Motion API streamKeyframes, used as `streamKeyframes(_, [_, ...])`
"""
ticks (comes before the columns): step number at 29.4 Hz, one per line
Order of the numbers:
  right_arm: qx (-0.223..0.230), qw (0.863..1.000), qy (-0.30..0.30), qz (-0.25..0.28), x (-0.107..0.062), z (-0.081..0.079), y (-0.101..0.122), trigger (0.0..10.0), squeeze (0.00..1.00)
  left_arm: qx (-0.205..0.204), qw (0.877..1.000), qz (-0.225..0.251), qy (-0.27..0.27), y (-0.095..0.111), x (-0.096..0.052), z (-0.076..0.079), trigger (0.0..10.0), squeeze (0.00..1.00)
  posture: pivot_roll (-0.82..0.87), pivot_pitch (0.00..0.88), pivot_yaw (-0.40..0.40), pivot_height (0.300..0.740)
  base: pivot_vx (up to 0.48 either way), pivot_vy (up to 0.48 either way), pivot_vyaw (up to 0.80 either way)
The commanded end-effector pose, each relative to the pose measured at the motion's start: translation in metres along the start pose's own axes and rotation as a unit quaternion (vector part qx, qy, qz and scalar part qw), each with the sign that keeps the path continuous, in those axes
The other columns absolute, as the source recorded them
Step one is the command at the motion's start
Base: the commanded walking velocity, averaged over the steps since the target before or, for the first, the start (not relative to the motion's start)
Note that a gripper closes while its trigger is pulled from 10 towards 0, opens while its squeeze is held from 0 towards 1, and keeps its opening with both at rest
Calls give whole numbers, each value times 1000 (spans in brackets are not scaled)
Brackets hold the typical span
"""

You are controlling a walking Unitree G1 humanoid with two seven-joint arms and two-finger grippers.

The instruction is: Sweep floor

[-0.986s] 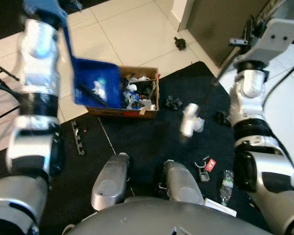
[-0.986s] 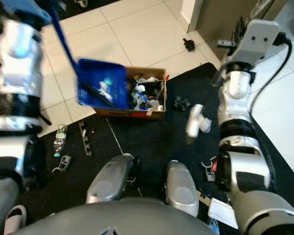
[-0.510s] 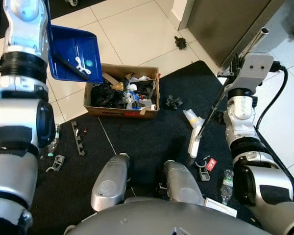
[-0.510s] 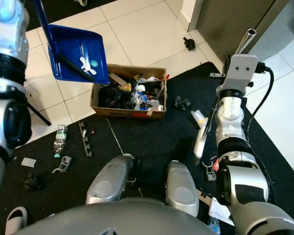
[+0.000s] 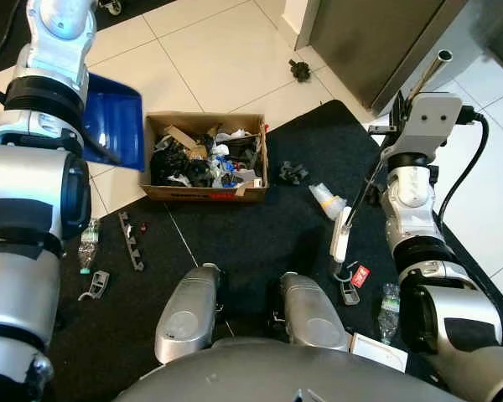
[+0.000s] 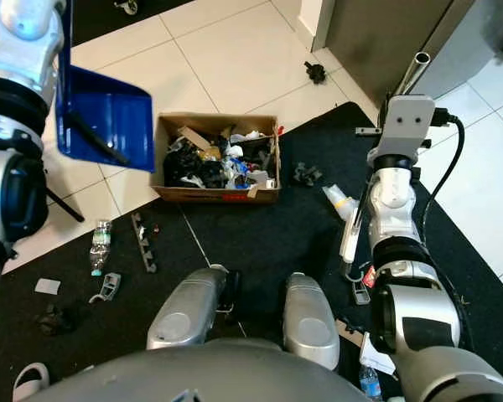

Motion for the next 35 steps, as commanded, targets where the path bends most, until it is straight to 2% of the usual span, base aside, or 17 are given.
streamKeyframes(1, [4,1000,1,14,-1,-2,3,10000,0,36,998,51,11,23,12,-12,10000,0,64,0,61,740,0,0,0])
streamKeyframes(4, [7,1000,-2,13,-1,-2,2,10000,0,40,997,65,26,30,15,-21,10000,0,69,0,60,740,0,0,0])
streamKeyframes(9, [9,1000,0,13,0,-3,3,10000,0,39,996,68,33,31,15,-25,10000,0,72,0,59,740,0,0,0])
streamKeyframes(11, [9,1000,0,14,0,-4,3,10000,0,32,996,72,39,32,15,-27,10000,0,73,0,56,740,0,0,0])
streamKeyframes(13, [9,1000,2,13,1,-4,3,10000,0,0,996,72,49,32,16,-30,10000,0,84,0,52,740,0,0,0])
streamKeyframes(15, [9,1000,2,13,1,-4,3,10000,0,-13,996,67,50,31,16,-29,10000,0,84,0,52,740,0,0,0])
streamKeyframes(16, [8,1000,5,10,1,-6,3,10000,0,53,998,17,10,14,12,-15,10000,0,86,0,52,740,0,0,0])
streamKeyframes(17, [8,1000,5,10,1,-6,3,10000,0,53,998,17,10,14,12,-15,10000,0,86,0,52,740,0,0,0])
streamKeyframes(19, [8,1000,7,10,2,-8,3,10000,0,87,996,-25,-6,-1,8,-9,10000,0,79,0,51,740,0,0,0])
streamKeyframes(21, [8,1000,7,12,3,-7,4,10000,0,-27,999,-27,29,2,12,-19,10000,0,80,0,51,740,0,0,0])
streamKeyframes(22, [8,1000,7,12,3,-7,4,10000,0,-27,999,-27,29,2,12,-19,10000,0,80,0,51,740,0,0,0])
streamKeyframes(23, [8,1000,6,12,3,-7,4,10000,0,-57,997,-19,42,5,13,-24,10000,0,80,0,51,740,0,0,0])
streamKeyframes(24, [8,1000,7,12,3,-7,4,10000,0,-36,998,-21,41,6,14,-25,10000,0,90,0,45,740,0,0,0])
streamKeyframes(25, [8,1000,8,12,4,-7,4,10000,0,18,999,-24,29,4,13,-21,10000,0,90,0,45,740,0,0,0])
streamKeyframes(27, [7,1000,9,12,4,-8,4,10000,0,37,999,-24,23,2,11,-19,10000,0,85,0,47,740,0,0,0])
streamKeyframes(32, [8,1000,8,13,5,-7,5,10000,0,17,999,-5,32,8,12,-21,10000,0,85,0,48,740,0,0,0])
streamKeyframes(35, [7,1000,10,11,5,-8,4,10000,0,24,999,-4,32,9,13,-21,10000,0,90,0,45,740,0,0,0])
Point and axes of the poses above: a point about 5 cm out from each wrist's last joint towards the gripper, its own x axis pointing out of the wrist towards the gripper, its own y axis along the axis of the wrist's last joint, z = x × y, the point moved 2 cm from there along x, pointing out of the wrist towards the gripper, and after that the axes turned 6 degrees about x, right-handed, at the moved point
